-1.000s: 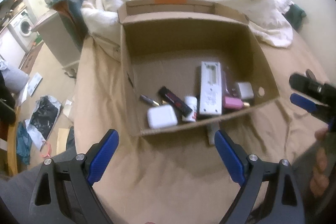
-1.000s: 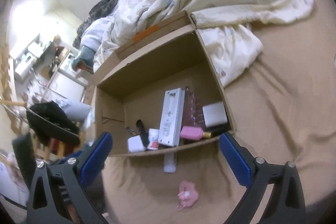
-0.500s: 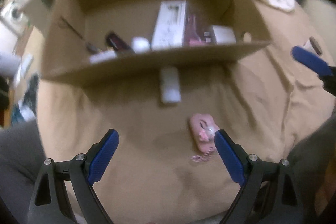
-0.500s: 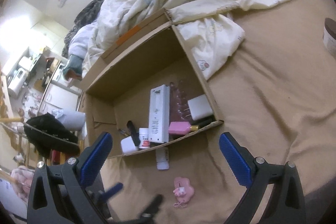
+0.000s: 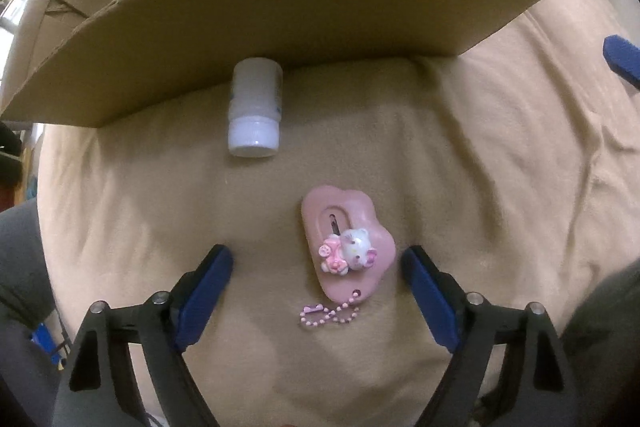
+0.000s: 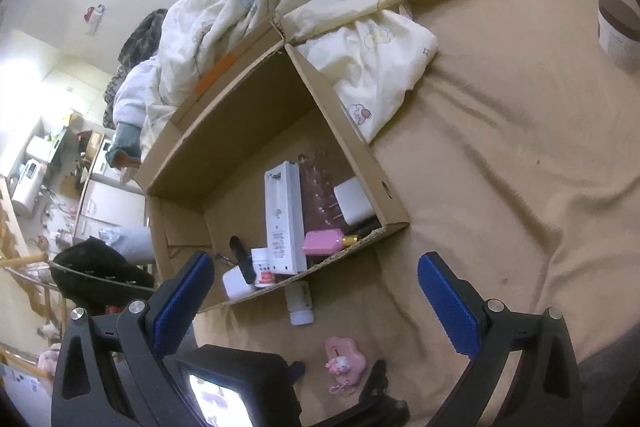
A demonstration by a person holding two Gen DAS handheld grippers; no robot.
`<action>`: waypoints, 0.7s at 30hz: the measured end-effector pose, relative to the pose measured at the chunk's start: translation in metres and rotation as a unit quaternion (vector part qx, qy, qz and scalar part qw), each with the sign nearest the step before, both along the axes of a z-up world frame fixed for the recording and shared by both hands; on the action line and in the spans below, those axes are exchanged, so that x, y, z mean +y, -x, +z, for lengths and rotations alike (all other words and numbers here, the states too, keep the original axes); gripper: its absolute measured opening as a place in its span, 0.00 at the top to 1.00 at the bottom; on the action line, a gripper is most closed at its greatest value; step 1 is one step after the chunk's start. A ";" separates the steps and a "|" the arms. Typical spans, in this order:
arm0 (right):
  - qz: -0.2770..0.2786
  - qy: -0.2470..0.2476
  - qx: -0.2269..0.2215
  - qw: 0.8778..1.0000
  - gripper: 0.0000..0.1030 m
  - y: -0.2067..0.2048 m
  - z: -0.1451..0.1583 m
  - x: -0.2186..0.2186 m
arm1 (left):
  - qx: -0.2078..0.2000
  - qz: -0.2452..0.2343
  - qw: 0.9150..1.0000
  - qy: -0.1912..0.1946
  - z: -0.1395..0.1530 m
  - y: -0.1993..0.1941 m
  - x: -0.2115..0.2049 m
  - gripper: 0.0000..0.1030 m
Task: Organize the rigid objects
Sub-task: 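Grasp the pink Hello Kitty keychain with the left tool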
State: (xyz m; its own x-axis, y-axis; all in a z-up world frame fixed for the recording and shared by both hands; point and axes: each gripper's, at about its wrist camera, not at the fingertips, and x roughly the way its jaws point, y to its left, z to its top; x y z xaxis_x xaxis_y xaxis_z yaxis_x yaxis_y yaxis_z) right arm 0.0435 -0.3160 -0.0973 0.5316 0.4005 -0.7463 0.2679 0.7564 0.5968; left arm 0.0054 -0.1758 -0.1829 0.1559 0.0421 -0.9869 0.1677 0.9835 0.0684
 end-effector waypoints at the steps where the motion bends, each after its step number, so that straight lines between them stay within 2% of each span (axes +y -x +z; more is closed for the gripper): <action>1: 0.002 -0.002 0.003 1.000 0.00 0.000 -0.001 0.000 | 0.001 -0.003 1.000 0.003 0.000 0.000 -0.001 0.23; 6: 0.007 -0.006 0.010 1.000 0.00 -0.001 -0.004 0.002 | 0.005 -0.012 1.000 0.007 0.001 -0.002 -0.001 0.30; 9: 0.010 -0.004 0.011 1.000 0.00 -0.001 -0.003 0.003 | 0.005 -0.015 1.000 0.010 0.003 -0.004 -0.001 0.43; 11: 0.010 -0.002 0.012 1.000 0.00 -0.001 -0.004 0.003 | 0.005 -0.026 1.000 0.012 0.005 -0.003 -0.004 0.59; 13: 0.011 0.000 0.013 1.000 0.00 -0.001 -0.004 0.004 | 0.004 -0.038 0.999 0.009 0.007 -0.008 -0.006 0.66; 21: 0.011 0.006 0.017 1.000 0.00 -0.001 -0.005 0.005 | 0.008 -0.042 0.999 0.015 0.016 -0.012 0.007 0.66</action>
State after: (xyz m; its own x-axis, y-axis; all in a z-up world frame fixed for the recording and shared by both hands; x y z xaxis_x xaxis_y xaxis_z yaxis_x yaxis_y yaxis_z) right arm 0.0440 -0.3111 -0.1027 0.4960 0.4030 -0.7691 0.2710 0.7697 0.5780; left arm 0.0175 -0.1687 -0.1669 0.1421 -0.0001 -0.9898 0.2509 0.9673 0.0360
